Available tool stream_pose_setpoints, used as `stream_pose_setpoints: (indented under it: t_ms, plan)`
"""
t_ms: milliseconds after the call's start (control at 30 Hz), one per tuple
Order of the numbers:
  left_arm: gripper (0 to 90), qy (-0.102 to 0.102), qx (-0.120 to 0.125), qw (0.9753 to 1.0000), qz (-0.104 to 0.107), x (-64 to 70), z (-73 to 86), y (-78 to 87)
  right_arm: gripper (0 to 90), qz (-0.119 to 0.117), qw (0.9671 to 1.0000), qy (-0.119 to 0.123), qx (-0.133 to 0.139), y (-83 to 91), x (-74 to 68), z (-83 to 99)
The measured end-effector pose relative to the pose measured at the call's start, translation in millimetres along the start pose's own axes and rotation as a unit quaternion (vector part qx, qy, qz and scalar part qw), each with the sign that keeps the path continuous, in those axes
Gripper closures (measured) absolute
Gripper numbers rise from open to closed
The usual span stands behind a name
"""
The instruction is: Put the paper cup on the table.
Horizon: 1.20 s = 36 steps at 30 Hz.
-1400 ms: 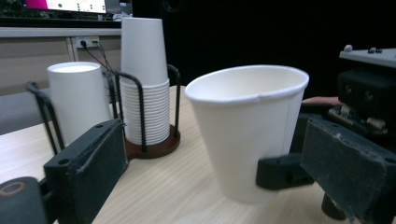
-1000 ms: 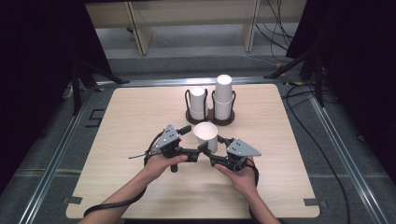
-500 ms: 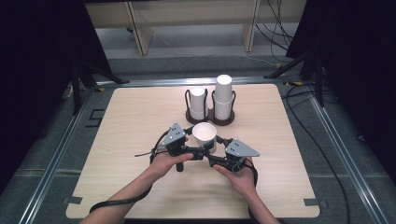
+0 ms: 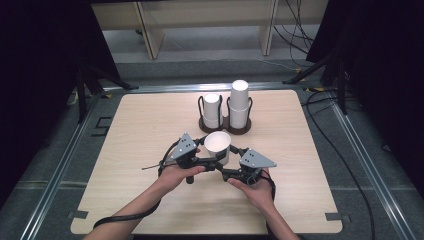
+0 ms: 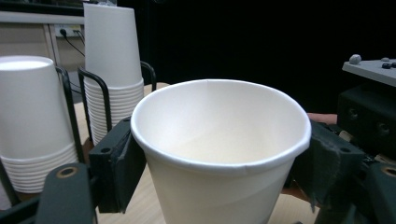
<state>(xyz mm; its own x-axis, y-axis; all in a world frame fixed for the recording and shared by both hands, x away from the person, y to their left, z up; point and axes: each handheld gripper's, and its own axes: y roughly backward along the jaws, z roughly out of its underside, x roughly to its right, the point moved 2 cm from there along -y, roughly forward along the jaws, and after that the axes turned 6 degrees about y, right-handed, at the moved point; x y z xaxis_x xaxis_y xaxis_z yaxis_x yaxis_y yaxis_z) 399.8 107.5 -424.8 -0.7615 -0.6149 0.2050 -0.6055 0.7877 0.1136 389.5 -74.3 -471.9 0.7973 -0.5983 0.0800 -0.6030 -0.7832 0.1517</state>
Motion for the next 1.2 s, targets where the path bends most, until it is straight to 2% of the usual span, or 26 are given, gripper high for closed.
stream_pose_setpoints:
  t_ms: [167,200,233,300,333,367,400,467,500,533,567,633,667,700,733,833,867,900,967,1000,1033,1067,1100,1200]
  plan:
    - [24.1,-0.010,0.010,0.9998,-0.011,-3.5,-4.0,6.5,21.3,-0.003,1.0000,0.000,0.007,-0.8,0.2,0.2]
    - [24.1,-0.012,0.012,0.9998,-0.012,-4.6,-5.1,8.5,20.6,-0.001,0.9999,0.007,0.013,-0.9,1.5,0.0]
    - [24.3,-0.022,0.016,0.9994,-0.020,-7.4,-7.2,13.3,19.9,-0.001,1.0000,0.003,-0.006,2.1,0.4,-0.7]
    - [24.4,-0.025,0.019,0.9992,-0.025,-8.7,-8.1,16.0,19.7,-0.004,1.0000,0.006,-0.005,2.4,0.1,-1.2]
    - [24.4,-0.028,0.022,0.9990,-0.028,-10.5,-9.0,18.5,19.5,-0.006,0.9999,0.007,-0.007,2.8,-0.6,-1.6]
    - [24.4,-0.033,0.023,0.9985,-0.037,-14.1,-10.7,25.2,19.5,-0.020,0.9996,0.020,0.005,4.4,1.4,-2.1]
    - [24.4,-0.035,0.025,0.9983,-0.040,-15.9,-11.2,28.4,19.5,-0.002,0.9997,0.022,-0.005,5.4,1.1,-2.2]
    - [24.3,-0.032,0.028,0.9981,-0.044,-17.4,-11.6,31.4,19.8,-0.001,0.9997,0.021,-0.009,6.4,1.3,-1.8]
    - [24.3,-0.034,0.031,0.9978,-0.047,-19.5,-12.0,34.2,20.5,-0.009,0.9999,0.007,-0.007,6.5,0.6,-1.0]
    - [24.3,-0.034,0.031,0.9974,-0.055,-22.6,-12.4,40.2,21.1,-0.007,0.9998,0.009,-0.017,9.6,3.4,-0.4]
    - [24.3,-0.040,0.032,0.9969,-0.059,-24.8,-12.9,43.3,21.4,0.002,0.9998,0.020,0.000,9.2,6.7,-0.3]
    - [24.7,-0.042,0.036,0.9965,-0.063,-26.8,-13.4,46.0,21.5,0.004,0.9999,0.016,-0.003,11.6,8.3,-0.1]
    - [24.7,-0.042,0.039,0.9962,-0.065,-28.5,-13.9,48.6,21.5,0.006,1.0000,-0.002,-0.006,12.9,7.7,0.0]
    - [24.8,-0.046,0.040,0.9955,-0.072,-32.0,-14.9,54.8,21.7,0.021,0.9997,0.006,-0.009,17.5,11.4,-0.3]
    - [24.8,-0.046,0.040,0.9955,-0.072,-32.0,-14.9,54.8,21.7,0.016,0.9997,-0.010,-0.017,19.7,10.9,-0.2]
    - [24.9,-0.052,0.042,0.9943,-0.083,-36.2,-15.4,63.4,21.9,0.020,0.9997,-0.006,-0.010,22.2,14.3,-0.1]
    - [24.9,-0.052,0.043,0.9939,-0.088,-36.9,-15.2,66.4,22.0,0.035,0.9993,-0.006,-0.012,26.5,16.4,0.3]
    - [24.9,-0.057,0.045,0.9929,-0.094,-39.0,-14.6,71.8,22.0,0.041,0.9991,0.003,-0.009,27.7,19.0,0.7]
    - [24.9,-0.057,0.043,0.9925,-0.100,-39.8,-13.9,75.2,22.2,0.045,0.9989,0.005,-0.012,31.5,21.7,2.4]
    - [24.9,-0.055,0.044,0.9916,-0.109,-42.0,-12.4,81.4,22.3,0.046,0.9988,0.001,-0.017,33.5,22.0,3.6]
    - [24.8,-0.055,0.044,0.9911,-0.113,-43.5,-11.8,84.6,22.3,0.044,0.9990,-0.012,-0.004,33.0,21.5,5.4]
    - [24.8,-0.055,0.044,0.9911,-0.113,-43.5,-11.8,84.6,22.3,0.044,0.9990,-0.012,-0.004,33.0,21.5,5.4]
    - [24.9,-0.055,0.046,0.9899,-0.122,-46.7,-10.6,91.0,22.6,0.048,0.9983,-0.028,-0.016,37.0,21.8,7.4]
    - [24.8,-0.052,0.050,0.9885,-0.133,-49.7,-9.2,97.5,22.7,0.050,0.9982,-0.030,-0.015,39.6,23.7,8.7]
